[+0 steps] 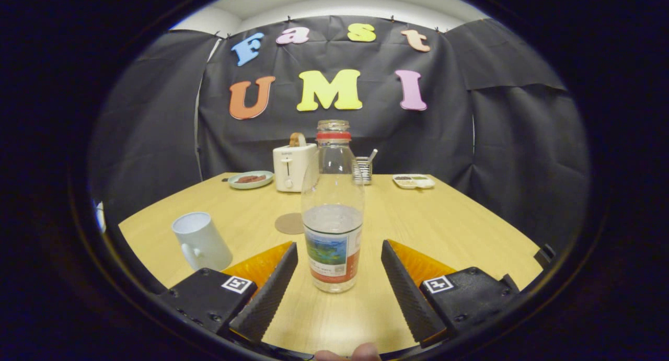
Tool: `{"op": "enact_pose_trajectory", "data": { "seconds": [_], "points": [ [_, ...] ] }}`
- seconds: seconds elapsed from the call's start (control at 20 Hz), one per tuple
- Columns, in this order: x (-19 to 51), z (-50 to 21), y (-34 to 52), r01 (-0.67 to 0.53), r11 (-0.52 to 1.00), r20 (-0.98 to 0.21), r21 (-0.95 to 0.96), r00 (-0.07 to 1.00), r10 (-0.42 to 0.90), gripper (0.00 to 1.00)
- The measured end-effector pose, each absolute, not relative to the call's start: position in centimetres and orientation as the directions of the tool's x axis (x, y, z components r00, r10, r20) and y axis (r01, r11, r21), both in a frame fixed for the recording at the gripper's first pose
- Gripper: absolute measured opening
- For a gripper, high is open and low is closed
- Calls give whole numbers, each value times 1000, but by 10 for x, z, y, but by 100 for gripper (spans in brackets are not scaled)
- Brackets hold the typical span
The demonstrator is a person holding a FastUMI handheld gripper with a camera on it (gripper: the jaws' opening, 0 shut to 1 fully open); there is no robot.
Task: Take the bottle from table, then pour the juice into the cup, finally place the bottle on the coaster
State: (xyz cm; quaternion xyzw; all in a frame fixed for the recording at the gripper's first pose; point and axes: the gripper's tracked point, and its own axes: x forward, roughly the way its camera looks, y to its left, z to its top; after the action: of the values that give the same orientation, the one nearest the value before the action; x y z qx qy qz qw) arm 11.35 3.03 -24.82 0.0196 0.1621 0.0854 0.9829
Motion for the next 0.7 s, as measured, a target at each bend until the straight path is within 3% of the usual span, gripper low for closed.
{"op": "enact_pose_trajectory", "data": {
  "seconds": [0.7],
  "points": [
    [170,-257,47,-118,963,-378,244,903,206,97]
  ]
}}
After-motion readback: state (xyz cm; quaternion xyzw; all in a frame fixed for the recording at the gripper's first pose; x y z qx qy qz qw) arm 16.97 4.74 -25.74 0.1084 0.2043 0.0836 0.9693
